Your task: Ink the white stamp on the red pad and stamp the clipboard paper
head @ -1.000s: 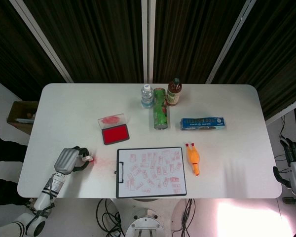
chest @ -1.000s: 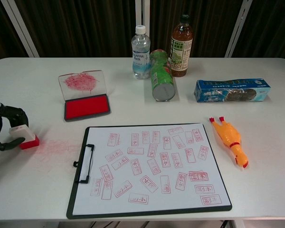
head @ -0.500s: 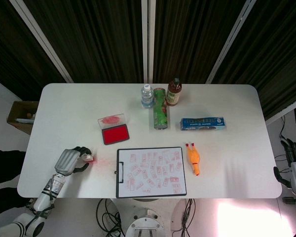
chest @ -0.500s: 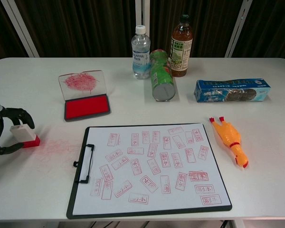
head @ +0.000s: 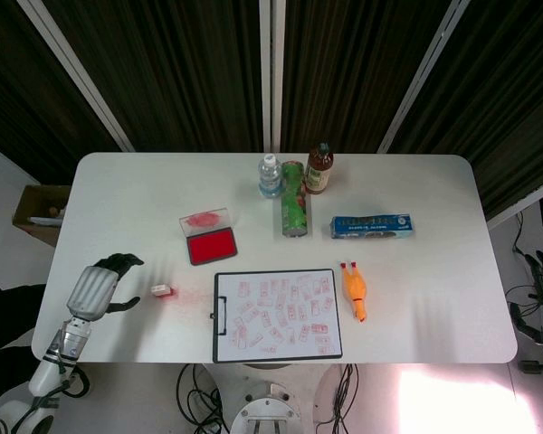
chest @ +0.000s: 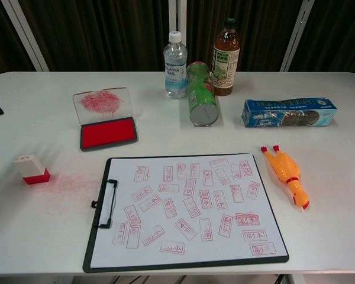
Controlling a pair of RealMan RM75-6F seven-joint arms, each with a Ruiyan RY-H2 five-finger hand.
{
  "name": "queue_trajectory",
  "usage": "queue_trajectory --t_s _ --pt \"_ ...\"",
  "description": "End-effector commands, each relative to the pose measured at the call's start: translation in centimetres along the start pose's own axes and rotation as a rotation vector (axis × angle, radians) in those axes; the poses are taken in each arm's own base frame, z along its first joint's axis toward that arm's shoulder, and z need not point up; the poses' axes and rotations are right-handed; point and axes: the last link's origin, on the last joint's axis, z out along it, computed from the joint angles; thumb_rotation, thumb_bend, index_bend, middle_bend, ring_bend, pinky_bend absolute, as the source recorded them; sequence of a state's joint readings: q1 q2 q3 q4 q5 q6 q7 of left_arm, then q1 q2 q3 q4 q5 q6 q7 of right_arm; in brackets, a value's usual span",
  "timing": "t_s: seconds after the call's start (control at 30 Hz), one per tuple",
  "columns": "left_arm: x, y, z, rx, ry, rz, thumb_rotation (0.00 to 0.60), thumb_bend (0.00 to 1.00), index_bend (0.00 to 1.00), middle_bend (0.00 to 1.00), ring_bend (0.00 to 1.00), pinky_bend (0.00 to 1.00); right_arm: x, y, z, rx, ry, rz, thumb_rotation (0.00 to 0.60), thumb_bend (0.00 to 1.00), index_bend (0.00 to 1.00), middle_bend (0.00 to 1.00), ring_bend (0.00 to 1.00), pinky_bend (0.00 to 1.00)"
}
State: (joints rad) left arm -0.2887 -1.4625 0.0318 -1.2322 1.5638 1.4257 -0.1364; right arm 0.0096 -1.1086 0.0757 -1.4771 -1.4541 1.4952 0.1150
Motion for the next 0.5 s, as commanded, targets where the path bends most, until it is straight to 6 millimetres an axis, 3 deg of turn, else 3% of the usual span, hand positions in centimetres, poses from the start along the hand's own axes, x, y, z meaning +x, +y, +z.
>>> queue_trajectory --t_s 0.03,0.1,0.13,0.5 --pt "6.1 -1.3 -1.7 0.082 0.158 0.021 0.282 0.10 0.25 0.24 0.13 0.24 -0.2 0.0 0.1 0.005 -0.002 0.001 0.600 0.31 0.00 0.00 0.00 0.00" --pt "7.4 -2.3 -2.1 0.145 0.195 0.048 0.082 0.10 0.20 0.18 0.09 0.20 -0.5 -0.1 0.1 0.013 0.004 -0.011 0.600 0.31 0.00 0.00 0.00 0.00" --pt "7.6 -2.9 -2.3 0.179 0.193 0.077 0.014 0.10 0.18 0.15 0.07 0.19 -0.8 -0.1 0.0 0.017 0.008 -0.023 0.600 0.30 0.00 0.00 0.00 0.00" --pt "5.6 -4.0 -3.7 0.212 0.018 0.125 0.000 0.10 0.11 0.12 0.06 0.18 -1.9 -0.1 -0.1 0.017 0.000 -0.028 0.600 0.30 0.00 0.00 0.00 0.00"
